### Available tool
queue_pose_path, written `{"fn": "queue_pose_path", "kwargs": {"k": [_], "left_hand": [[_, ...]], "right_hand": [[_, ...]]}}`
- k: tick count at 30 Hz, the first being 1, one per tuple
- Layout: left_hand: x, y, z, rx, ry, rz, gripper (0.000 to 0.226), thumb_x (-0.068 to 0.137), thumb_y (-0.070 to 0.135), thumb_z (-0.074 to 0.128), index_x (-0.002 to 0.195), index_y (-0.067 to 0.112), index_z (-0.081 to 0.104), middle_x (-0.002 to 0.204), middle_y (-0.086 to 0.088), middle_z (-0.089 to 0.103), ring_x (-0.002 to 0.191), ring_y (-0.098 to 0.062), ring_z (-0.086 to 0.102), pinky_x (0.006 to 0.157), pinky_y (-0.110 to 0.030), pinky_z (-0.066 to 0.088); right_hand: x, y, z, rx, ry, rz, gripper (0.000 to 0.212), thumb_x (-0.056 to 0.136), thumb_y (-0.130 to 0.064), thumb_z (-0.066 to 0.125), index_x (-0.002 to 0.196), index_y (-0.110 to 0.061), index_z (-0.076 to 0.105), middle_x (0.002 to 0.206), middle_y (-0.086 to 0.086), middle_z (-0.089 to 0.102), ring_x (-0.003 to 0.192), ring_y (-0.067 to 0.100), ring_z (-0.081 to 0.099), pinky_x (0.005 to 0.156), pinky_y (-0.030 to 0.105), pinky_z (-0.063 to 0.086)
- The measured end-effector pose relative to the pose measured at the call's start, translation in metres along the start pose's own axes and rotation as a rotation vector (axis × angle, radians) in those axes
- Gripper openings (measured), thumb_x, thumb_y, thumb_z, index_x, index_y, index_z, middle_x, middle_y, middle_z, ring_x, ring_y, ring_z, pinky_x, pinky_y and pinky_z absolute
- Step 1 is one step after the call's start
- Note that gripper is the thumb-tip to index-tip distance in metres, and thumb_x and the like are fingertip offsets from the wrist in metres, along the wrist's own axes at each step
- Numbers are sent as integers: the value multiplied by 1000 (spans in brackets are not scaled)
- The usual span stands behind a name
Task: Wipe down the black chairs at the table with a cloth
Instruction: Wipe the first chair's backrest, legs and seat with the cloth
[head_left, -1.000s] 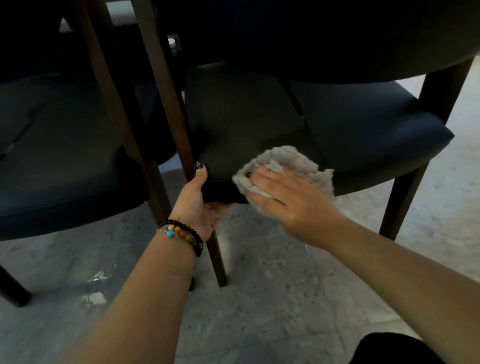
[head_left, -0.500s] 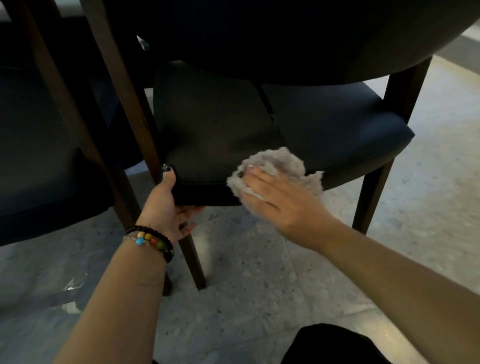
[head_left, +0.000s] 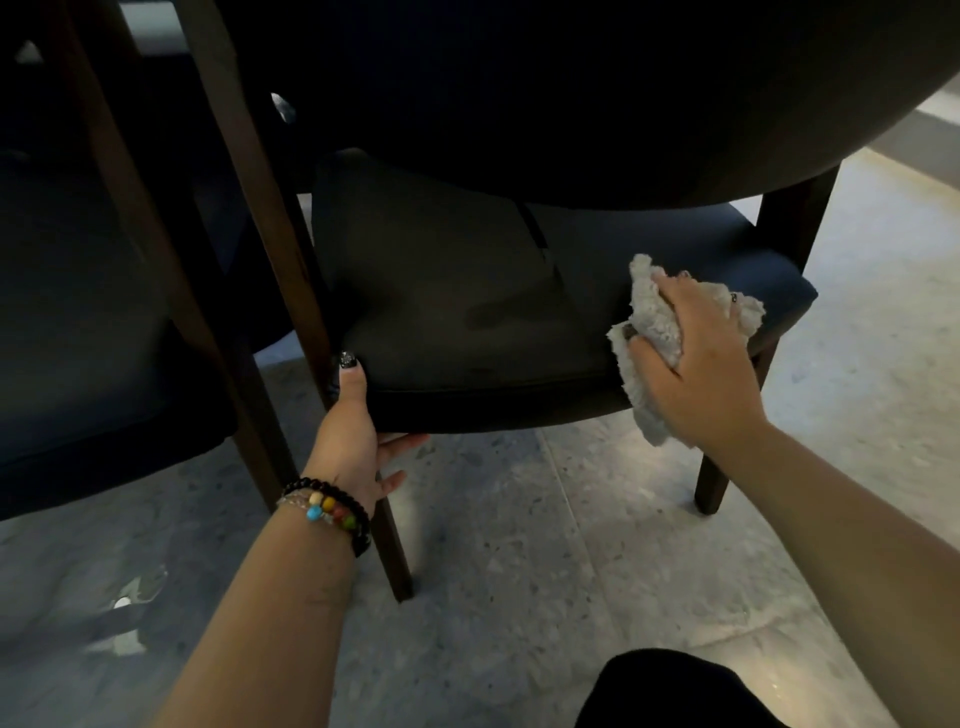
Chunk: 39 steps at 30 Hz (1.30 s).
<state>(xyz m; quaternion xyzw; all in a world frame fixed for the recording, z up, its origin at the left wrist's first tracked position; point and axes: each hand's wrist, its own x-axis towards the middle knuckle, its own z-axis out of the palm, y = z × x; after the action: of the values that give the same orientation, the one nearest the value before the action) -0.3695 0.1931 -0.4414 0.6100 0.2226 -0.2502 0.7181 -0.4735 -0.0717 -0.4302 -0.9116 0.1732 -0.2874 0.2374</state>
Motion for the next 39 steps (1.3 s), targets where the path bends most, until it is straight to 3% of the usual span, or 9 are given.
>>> {"fn": "queue_pose_path", "kwargs": {"k": [6, 12, 16, 20, 24, 26, 29, 36, 39], "left_hand": [[-1, 5, -6, -23, -72, -43, 66, 90, 67, 42, 144, 30, 32, 137, -2, 54, 99, -23, 63, 112, -62, 12], [0, 7, -9, -18, -132, -37, 54, 93, 65, 36, 132, 30, 48, 131, -1, 60, 109, -22, 62, 111, -60, 14], [4, 7, -13, -28, -145, -47, 55, 93, 65, 38, 130, 27, 51, 130, -3, 61, 114, -25, 60, 112, -60, 14], [-1, 4, -14, -35, -136, -51, 56, 91, 65, 42, 135, 30, 43, 132, -3, 58, 113, -26, 60, 113, -60, 12], [0, 5, -13, -64, -156, -43, 37, 91, 65, 43, 108, 32, 50, 121, -1, 61, 103, -24, 62, 112, -61, 15], [2, 3, -12, -64, -156, -37, 40, 92, 64, 42, 110, 31, 53, 123, -1, 63, 103, -23, 62, 112, -60, 16], [2, 5, -11, -52, -162, -29, 46, 93, 64, 39, 119, 29, 53, 124, -1, 63, 103, -21, 61, 110, -57, 21], [3, 2, -15, -71, -159, -42, 55, 91, 63, 44, 133, 28, 45, 112, 0, 63, 99, -22, 62, 112, -57, 20], [3, 5, -19, -73, -177, -64, 62, 90, 62, 48, 140, 28, 38, 101, 1, 62, 97, -23, 63, 113, -59, 20]], "right_hand": [[29, -70, 12, 198, 52, 49, 30, 92, -42, 51, 115, -23, 57, 94, -14, 59, 90, 6, 62, 74, 11, 39], [46, -187, 97, -53, -297, -382, 44, 91, -32, 53, 134, -26, 51, 129, 2, 54, 118, 21, 46, 97, 38, 38], [50, -174, 97, -30, -386, -392, 17, 86, -21, 53, 97, -30, 62, 101, -3, 55, 98, 20, 57, 78, 34, 44], [43, -127, 68, -55, -392, -369, 27, 86, -12, 54, 103, -21, 73, 108, -1, 66, 104, 16, 59, 94, 34, 45], [60, -151, 70, 94, -163, -130, 18, 82, -16, 51, 75, -26, 64, 74, -16, 58, 73, -1, 56, 64, 16, 39], [61, -181, 83, 127, -215, -231, 22, 84, -16, 53, 92, -29, 68, 91, -11, 65, 85, -1, 59, 77, 13, 44], [48, -199, 106, -3, -417, -407, 22, 89, -14, 53, 101, -28, 66, 110, 1, 59, 96, 17, 57, 83, 34, 50], [57, -138, 74, -184, -382, -379, 37, 85, -10, 53, 113, -29, 67, 123, -3, 62, 120, 21, 54, 102, 39, 40], [65, -84, 36, -160, -279, -196, 45, 83, -4, 57, 122, -22, 68, 129, 1, 63, 124, 21, 54, 107, 39, 41]]}}
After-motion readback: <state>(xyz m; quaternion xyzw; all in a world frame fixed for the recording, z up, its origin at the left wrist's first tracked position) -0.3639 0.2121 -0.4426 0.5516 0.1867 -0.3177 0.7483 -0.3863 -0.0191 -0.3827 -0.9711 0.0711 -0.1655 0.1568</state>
